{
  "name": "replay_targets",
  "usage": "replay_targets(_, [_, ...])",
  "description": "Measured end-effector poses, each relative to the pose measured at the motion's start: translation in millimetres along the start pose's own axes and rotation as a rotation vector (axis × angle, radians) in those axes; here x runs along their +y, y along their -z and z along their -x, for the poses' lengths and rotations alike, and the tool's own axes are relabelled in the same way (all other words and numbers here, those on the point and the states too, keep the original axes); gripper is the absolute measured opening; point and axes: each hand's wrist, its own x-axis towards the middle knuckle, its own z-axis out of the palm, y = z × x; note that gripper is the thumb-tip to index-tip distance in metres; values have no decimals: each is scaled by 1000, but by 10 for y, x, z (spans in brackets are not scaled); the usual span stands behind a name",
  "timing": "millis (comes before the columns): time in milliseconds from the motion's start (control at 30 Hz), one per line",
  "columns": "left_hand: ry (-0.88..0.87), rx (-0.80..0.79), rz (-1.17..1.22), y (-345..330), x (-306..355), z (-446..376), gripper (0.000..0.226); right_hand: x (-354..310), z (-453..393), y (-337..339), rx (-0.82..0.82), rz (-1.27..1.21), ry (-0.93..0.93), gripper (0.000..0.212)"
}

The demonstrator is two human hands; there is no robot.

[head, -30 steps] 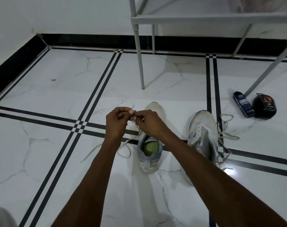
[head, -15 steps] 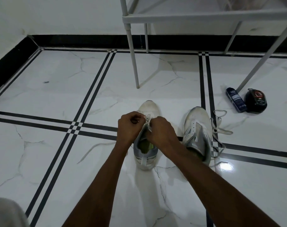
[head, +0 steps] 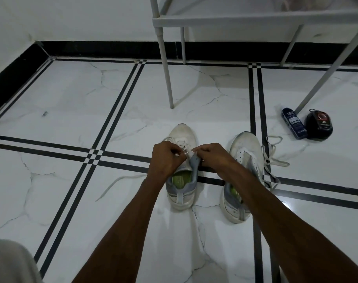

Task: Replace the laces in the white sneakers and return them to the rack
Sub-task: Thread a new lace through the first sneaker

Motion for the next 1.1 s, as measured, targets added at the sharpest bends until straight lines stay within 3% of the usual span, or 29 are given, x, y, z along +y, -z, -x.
replay_targets(267, [-26,15,9,-8,-17,30,7,-19,-36,-13,-11,55,59,26])
replay_targets(400, [-47,11,5,-14,-26,0,6,-47,-21,-13,-41,33,78,17])
replay_targets(467, [-63,1,13,-5,-31,7,7,-64,7,-17,-64,-7,68,10])
replay_targets(600, [-77,26,58,-67,-63,59,7,-65,-7,-26,-60,-167,-6,20])
replay_targets(767, [-16,262,149,-183,38,223,20,-84,-117,-130,4,-52,-61,16])
replay_targets(833, [-58,232,99,-236,16,276,39,-117,-137,-149,-19,-38,-58,14])
replay_targets(933, [-28,161,80,-287,-89,300,35,-229,-88,-104,-82,-87,-49,13])
replay_targets(967, [-21,157,91,-305,-119,298,36,-264,-108,-35,-39,-119,-29,15])
replay_targets(1000, [-10,162,106,-319,-136,300,37,-297,-145,70,105,-154,9,17])
replay_targets(1100, [19,177,140,-299,-129,321,35,-413,-249,564,850,-142,198,14])
